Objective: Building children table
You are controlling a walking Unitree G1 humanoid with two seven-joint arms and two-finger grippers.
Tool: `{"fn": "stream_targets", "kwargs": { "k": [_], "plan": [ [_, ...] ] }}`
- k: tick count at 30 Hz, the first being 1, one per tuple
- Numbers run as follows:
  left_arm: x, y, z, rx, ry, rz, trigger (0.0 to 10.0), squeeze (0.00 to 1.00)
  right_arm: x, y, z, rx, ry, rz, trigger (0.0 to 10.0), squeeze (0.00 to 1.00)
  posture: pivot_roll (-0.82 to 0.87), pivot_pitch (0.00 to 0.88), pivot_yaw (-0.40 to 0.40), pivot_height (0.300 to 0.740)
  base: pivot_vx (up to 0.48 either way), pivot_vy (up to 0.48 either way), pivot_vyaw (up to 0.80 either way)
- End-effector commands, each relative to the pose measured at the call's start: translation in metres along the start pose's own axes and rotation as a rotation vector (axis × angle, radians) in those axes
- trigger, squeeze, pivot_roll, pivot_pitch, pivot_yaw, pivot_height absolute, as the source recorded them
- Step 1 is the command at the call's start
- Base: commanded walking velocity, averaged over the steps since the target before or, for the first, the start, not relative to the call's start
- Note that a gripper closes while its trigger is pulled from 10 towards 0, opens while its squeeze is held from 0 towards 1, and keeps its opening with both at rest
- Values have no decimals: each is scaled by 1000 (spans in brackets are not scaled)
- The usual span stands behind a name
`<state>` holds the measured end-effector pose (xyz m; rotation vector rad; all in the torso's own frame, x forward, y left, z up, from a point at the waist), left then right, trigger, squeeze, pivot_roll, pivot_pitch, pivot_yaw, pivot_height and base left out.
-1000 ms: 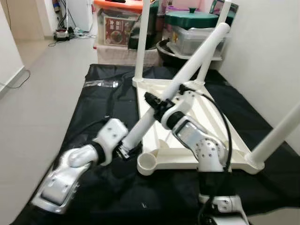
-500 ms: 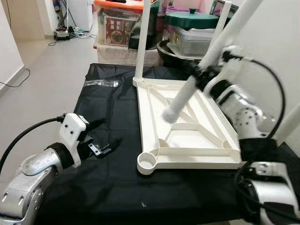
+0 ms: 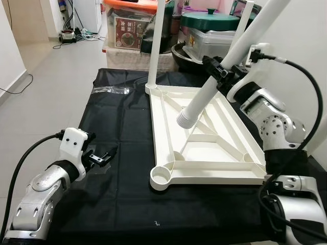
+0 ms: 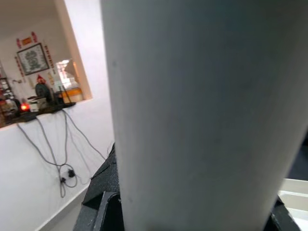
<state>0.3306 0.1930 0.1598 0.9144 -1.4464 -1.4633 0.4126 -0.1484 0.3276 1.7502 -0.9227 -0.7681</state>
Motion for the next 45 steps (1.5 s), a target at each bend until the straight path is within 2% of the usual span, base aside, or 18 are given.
{"fn": "stream_targets", "kwargs": {
  "k": [1, 7, 8, 9, 10, 11, 12, 13, 15, 17, 20, 24, 29, 45],
  "plan": [
    [1, -4, 0, -7, -6, 19, 10000, 0, 0, -1, 2, 5, 9, -8, 0, 0, 112, 0, -131, 740, 0, 0, 0],
    [0, -7, -4, 10, 1, 33, 10000, 0, -10, -5, 0, -1, 72, -77, 0, 0, 115, 0, -140, 740, 0, 0, 0],
    [1, -7, -5, 10, -6, 38, 10000, 0, -13, -5, 0, 5, 88, -142, 0, 0, 116, 0, -140, 740, 0, 0, 0],
    [1, -7, -5, 10, -6, 38, 10000, 0, -13, -5, 0, 5, 88, -142, 0, 0, 116, 0, -140, 740, 0, 0, 0],
    [1, -7, -5, 11, -11, 41, 10000, 0, -15, -5, 0, 10, 100, -188, 0, 0, 118, 0, -141, 740, 0, 0, 0],
    [2, -7, -4, 12, -23, 49, 10000, 0, -28, -1, 2, 42, 175, -244, 0, 0, 120, 0, -141, 740, 0, 0, 0],
    [2, -7, -4, 12, -23, 49, 10000, 0, -28, -1, 2, 42, 175, -244, 0, 0, 120, 0, -141, 740, 0, 0, 0],
    [3, -7, -4, 13, -31, 56, 10000, 0, -37, 2, 4, 65, 231, -277, 0, 0, 120, 0, -141, 740, 0, 0, 0],
    [5, -8, -2, 8, -55, 67, 10000, 0, -70, 19, 19, 157, 462, -335, 0, 0, 123, 0, -141, 740, 0, 0, 0],
    [5, -8, -2, 8, -55, 67, 10000, 0, -70, 19, 19, 157, 462, -335, 0, 0, 123, 0, -141, 740, 0, 0, 0],
    [7, -9, -1, 4, -76, 72, 10000, 0, -99, 38, 37, 243, 678, -370, 0, 0, 123, 0, -140, 740, 0, 0, 0],
    [8, -10, -1, 4, -85, 75, 10000, 0, -111, 43, 45, 269, 760, -372, 0, 0, 125, 0, -145, 740, 0, 0, 0],
    [9, -10, -1, 7, -92, 81, 10000, 0, -119, 42, 53, 261, 807, -376, 0, 0, 127, 0, -150, 740, 0, 0, 0],
    [12, -11, -2, 9, -113, 99, 10000, 0, -124, 37, 58, 236, 823, -370, 0, 0, 123, 0, -148, 740, 0, 0, 0]
  ]
}}
Point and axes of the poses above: a point about 5 cm out from each wrist's last joint towards the gripper, its own z axis pointing back from the gripper into the wrist, its own y axis along the axis of the wrist's last joint, x = y × z, the point moved 5 cm from there along -z, pointing out of the wrist towards the gripper, and after that the axes turned 9 degrees about z, right-handed, at the moved point
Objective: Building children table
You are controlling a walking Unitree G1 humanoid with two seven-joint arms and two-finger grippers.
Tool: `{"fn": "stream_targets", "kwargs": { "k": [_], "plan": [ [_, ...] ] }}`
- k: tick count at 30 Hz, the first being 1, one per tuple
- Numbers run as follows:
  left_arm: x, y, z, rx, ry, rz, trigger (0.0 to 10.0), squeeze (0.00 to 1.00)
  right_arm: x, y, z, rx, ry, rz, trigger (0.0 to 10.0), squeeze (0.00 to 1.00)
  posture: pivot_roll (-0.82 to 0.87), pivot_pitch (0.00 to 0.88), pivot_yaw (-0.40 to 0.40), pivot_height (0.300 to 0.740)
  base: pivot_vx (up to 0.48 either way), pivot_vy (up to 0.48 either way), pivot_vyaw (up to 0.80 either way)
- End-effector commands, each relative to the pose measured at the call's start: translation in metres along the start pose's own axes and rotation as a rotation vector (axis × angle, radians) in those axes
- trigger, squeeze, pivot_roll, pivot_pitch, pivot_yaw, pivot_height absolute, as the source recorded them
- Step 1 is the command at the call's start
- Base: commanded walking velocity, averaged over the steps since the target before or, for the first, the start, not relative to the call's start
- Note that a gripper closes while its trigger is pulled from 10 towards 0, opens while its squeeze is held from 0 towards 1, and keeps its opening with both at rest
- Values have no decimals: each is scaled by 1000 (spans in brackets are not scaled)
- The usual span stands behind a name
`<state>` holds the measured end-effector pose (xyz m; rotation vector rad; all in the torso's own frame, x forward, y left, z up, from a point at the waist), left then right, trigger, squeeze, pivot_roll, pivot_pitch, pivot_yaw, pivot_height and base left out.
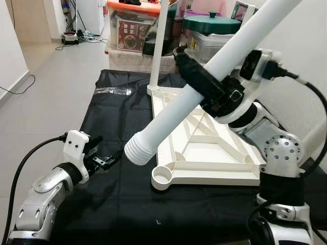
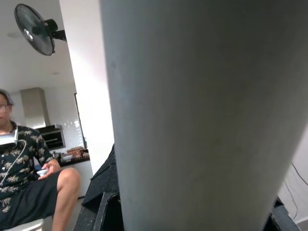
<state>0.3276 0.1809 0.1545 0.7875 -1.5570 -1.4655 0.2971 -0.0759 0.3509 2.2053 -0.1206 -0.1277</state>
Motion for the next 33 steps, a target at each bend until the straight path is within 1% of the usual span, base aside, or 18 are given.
{"fn": "stream_targets", "kwargs": {
  "k": [1, 4, 6, 7, 10, 11, 12, 14, 15, 16, 17, 18, 20, 25, 27, 28, 29, 33],
  "plan": [
    [0, -5, 0, -3, -3, 21, 10000, 0, -5, 4, 0, 2, 17, 16, 0, 0, 124, 0, -149, 740, 0, 0, 0],
    [-1, -4, 0, -3, -3, 22, 10000, 0, -5, 4, 0, 2, 21, 16, 0, 0, 126, 0, -150, 740, 0, 0, 0],
    [-1, -4, 0, -2, -3, 22, 10000, 0, -6, 2, -1, -18, 20, 25, 0, 0, 129, 0, -152, 740, 0, 0, 0],
    [-2, -3, 0, -1, -3, 22, 10000, 0, -1, -4, -2, -51, -19, 46, 0, 0, 128, 0, -150, 740, 0, 0, 0],
    [-2, -3, 0, -1, -3, 22, 10000, 0, 3, -8, -2, -74, -48, 62, 0, 0, 128, 0, -150, 740, 0, 0, 0],
    [-3, -3, 0, -1, -2, 21, 10000, 0, 41, -28, 0, -206, -302, 132, 0, 0, 125, 0, -147, 740, 0, 0, 0],
    [-3, -3, 0, -1, -2, 21, 10000, 0, 65, -34, 7, -244, -461, 135, 0, 0, 127, 0, -148, 740, 0, 0, 0],
    [-3, -3, 0, -1, -2, 21, 10000, 0, 65, -34, 7, -244, -461, 135, 0, 0, 127, 0, -148, 740, 0, 0, 0],
    [-3, -3, 0, -1, -3, 21, 10000, 0, 93, -39, 21, -272, -659, 124, 0, 0, 130, 0, -150, 740, 0, 0, 0],
    [-3, -3, 0, -1, -3, 21, 10000, 0, 93, -39, 21, -272, -659, 124, 0, 0, 130, 0, -150, 740, 0, 0, 0],
    [-3, -3, 0, -1, -3, 21, 10000, 0, 105, -38, 28, -262, -754, 112, 0, 0, 130, 0, -150, 740, 0, 0, 0],
    [-3, -3, 0, -1, -3, 21, 10000, 0, 105, -38, 28, -262, -754, 112, 0, 0, 130, 0, -150, 740, 0, 0, 0],
    [-2, -3, 0, 0, -3, 22, 10000, 0, 113, -37, 35, -245, -832, 97, 0, 0, 130, 0, -149, 740, 0, 0, 0],
    [-2, -3, 0, 0, -3, 23, 10000, 0, 114, -37, 37, -245, -850, 96, 0, 0, 130, 0, -147, 740, 0, 0, 0],
    [-2, -3, 0, 0, -5, 25, 10000, 0, 117, -38, 39, -254, -889, 104, 0, 0, 130, 0, -147, 740, 0, 0, 0],
    [-2, -3, 0, 0, -5, 25, 10000, 0, 117, -38, 39, -254, -889, 104, 0, 0, 130, 0, -147, 740, 0, 0, 0],
    [-2, -3, 0, 1, -6, 26, 10000, 0, 121, -40, 41, -259, -921, 106, 0, 0, 130, 0, -147, 740, 0, 0, 0],
    [-2, -2, 0, 3, -6, 27, 10000, 0, 123, -42, 42, -261, -944, 102, 0, 0, 128, 0, -148, 740, 0, 0, 0]
  ]
}}
Point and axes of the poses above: a point about 5 cm out from each wrist's last joint towards the gripper, its own z axis pointing back from the gripper into the wrist, its own y axis along the axis of the wrist's last joint, x = y × z, the point moved 5 cm from there along -z, pointing out of the wrist towards the gripper, and after that the axes turned 9 degrees about z, right-handed, at the moved point
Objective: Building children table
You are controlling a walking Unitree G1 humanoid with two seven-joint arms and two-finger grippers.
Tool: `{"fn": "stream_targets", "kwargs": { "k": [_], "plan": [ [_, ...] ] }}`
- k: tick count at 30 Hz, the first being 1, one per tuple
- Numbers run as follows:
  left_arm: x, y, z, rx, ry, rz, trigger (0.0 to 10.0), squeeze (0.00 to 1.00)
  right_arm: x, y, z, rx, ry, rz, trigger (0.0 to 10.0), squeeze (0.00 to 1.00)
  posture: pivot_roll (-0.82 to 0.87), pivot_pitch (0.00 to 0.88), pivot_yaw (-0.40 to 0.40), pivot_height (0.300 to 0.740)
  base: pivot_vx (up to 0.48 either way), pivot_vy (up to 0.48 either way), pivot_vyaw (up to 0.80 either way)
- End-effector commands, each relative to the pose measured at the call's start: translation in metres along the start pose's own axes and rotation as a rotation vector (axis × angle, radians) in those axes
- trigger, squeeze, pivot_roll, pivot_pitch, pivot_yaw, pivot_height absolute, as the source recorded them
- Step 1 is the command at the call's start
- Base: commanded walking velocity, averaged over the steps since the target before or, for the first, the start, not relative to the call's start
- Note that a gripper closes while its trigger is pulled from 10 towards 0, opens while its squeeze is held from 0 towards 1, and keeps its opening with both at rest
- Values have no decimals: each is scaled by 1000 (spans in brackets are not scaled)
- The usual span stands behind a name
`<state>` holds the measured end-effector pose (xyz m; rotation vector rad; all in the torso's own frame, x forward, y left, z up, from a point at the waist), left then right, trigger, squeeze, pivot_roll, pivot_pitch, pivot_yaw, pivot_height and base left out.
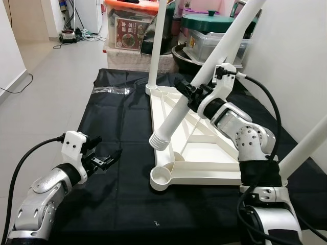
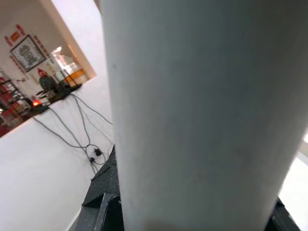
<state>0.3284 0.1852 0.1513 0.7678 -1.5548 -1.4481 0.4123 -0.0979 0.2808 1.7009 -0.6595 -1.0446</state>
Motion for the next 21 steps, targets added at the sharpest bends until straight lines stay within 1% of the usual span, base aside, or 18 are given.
{"fn": "stream_targets", "kwargs": {
  "k": [1, 5, 12, 14, 15, 16, 17, 18, 20, 21],
  "plan": [
    [2, 0, -1, 7, -11, 3, 10000, 0, 2, 7, -1, 22, -18, 4, 0, 0, 128, 0, -148, 740, 0, 0, 0],
    [2, 0, -1, 8, -11, 5, 10000, 0, 3, 4, -1, 17, -27, 9, 0, 0, 128, 0, -148, 740, 0, 0, 0],
    [3, 0, -1, 9, -12, 7, 10000, 0, 3, 2, 0, 9, -17, 41, 0, 0, 127, 0, -147, 740, 0, 0, 0],
    [3, 0, -1, 9, -12, 7, 10000, 0, -11, 4, 5, 31, 98, 120, 0, 0, 127, 0, -147, 740, 0, 0, 0],
    [3, 0, -1, 9, -12, 7, 10000, 0, -11, 4, 5, 31, 98, 120, 0, 0, 127, 0, -147, 740, 0, 0, 0],
    [3, 0, -1, 9, -12, 8, 10000, 0, -22, 4, 11, 50, 183, 192, 0, 0, 127, 0, -147, 740, 0, 0, 0],
    [3, 0, -1, 9, -12, 8, 10000, 0, -22, 4, 11, 50, 183, 192, 0, 0, 127, 0, -147, 740, 0, 0, 0],
    [3, 0, -1, 9, -11, 8, 10000, 0, -32, 2, 17, 62, 256, 281, 0, 0, 127, 0, -147, 740, 0, 0, 0],
    [2, 1, -1, 10, -10, 8, 10000, 0, -45, -6, 28, 62, 361, 407, 0, 0, 129, 0, -149, 740, 0, 0, 0],
    [2, 1, -1, 10, -10, 8, 10000, 0, -45, -6, 28, 62, 361, 407, 0, 0, 129, 0, -149, 740, 0, 0, 0]
  ]
}}
Point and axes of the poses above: a point about 5 cm out from each wrist's last joint towards the gripper, its own z axis pointing back from the gripper into the wrist, its own y axis along the axis of the wrist's last joint, x = y × z, the point moved 5 cm from there along -z, pointing out of the wrist towards the gripper, and after that the axes turned 9 degrees about z, right-handed, at the moved point
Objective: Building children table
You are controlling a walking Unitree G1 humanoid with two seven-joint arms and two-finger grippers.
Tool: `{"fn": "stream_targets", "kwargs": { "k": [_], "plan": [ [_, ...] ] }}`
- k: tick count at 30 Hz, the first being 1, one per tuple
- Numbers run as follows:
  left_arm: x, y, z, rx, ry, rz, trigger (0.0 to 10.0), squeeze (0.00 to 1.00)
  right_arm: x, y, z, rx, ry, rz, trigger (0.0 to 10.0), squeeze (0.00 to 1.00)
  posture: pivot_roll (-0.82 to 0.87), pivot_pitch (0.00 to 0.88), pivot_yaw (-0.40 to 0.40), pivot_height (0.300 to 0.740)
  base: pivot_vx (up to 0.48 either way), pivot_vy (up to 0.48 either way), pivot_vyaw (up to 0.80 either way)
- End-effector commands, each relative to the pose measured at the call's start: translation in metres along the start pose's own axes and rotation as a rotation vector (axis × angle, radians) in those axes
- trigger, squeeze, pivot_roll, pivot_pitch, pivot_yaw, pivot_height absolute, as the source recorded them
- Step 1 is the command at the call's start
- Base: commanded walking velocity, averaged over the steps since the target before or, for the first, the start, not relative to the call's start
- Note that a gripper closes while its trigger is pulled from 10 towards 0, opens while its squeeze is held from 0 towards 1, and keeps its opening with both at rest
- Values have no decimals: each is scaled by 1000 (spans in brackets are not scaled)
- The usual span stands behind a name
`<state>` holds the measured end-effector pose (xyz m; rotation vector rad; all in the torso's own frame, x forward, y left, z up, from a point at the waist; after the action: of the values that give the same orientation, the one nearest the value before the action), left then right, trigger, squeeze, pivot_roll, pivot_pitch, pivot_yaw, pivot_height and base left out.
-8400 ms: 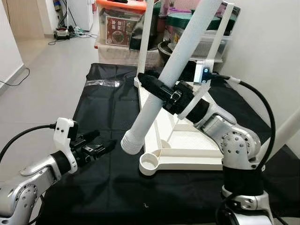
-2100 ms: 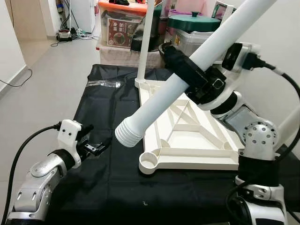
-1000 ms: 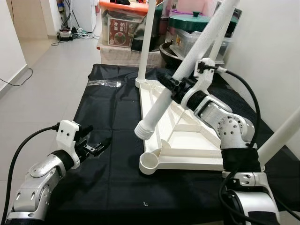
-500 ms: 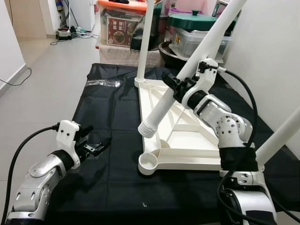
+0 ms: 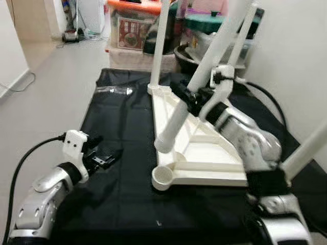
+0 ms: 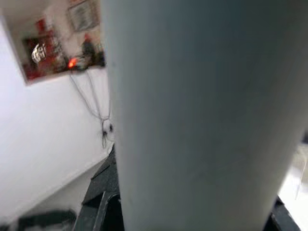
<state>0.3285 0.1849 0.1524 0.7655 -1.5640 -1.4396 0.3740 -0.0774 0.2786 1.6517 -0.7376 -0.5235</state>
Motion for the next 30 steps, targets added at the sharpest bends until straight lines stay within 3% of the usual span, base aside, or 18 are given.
{"fn": "stream_targets", "kwargs": {
  "k": [1, 3, 11, 14, 17, 20, 23, 30],
  "plan": [
    [2, 0, 0, 3, -8, 1, 10000, 0, -19, 5, 5, 19, 112, 125, 0, 0, 128, 0, -149, 740, 0, 0, 0],
    [1, 0, 0, 4, -7, 1, 10000, 0, -33, -1, 11, -5, 191, 201, 0, 0, 127, 0, -148, 740, 0, 0, 0],
    [1, 0, 1, 5, -5, 1, 10000, 0, -43, -12, 15, -23, 173, 301, 0, 0, 125, 0, -147, 740, 0, 0, 0],
    [1, 0, 1, 5, -4, 1, 10000, 0, -45, -13, 15, -23, 172, 305, 0, 0, 125, 0, -149, 740, 0, 0, 0],
    [0, 0, 1, 6, -3, 2, 10000, 0, -68, -27, 24, -26, 223, 279, 0, 0, 124, 0, -145, 740, 0, 0, 0],
    [0, 0, 1, 6, -3, 2, 10000, 0, -68, -27, 24, -26, 223, 279, 0, 0, 124, 0, -145, 740, 0, 0, 0],
    [0, 0, 0, 5, -3, 3, 10000, 0, -81, -40, 31, -44, 268, 292, 0, 0, 126, 0, -146, 740, 0, 0, 0],
    [-1, 0, 0, 6, -1, 2, 10000, 0, -86, -54, 29, -56, 245, 326, 0, 0, 130, 0, -149, 740, 0, 0, 0]
  ]
}}
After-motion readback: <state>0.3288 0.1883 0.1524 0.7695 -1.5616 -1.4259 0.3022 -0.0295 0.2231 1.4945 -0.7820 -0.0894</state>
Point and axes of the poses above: a point about 5 cm out from each wrist's last joint towards the gripper, its own z axis pointing back from the gripper into the wrist, its own y axis along the axis of the wrist's last joint, x = y × z, the point moved 5 cm from there along -z, pointing out of the wrist towards the gripper, and after that the axes turned 9 degrees about z, right-handed, at the moved point
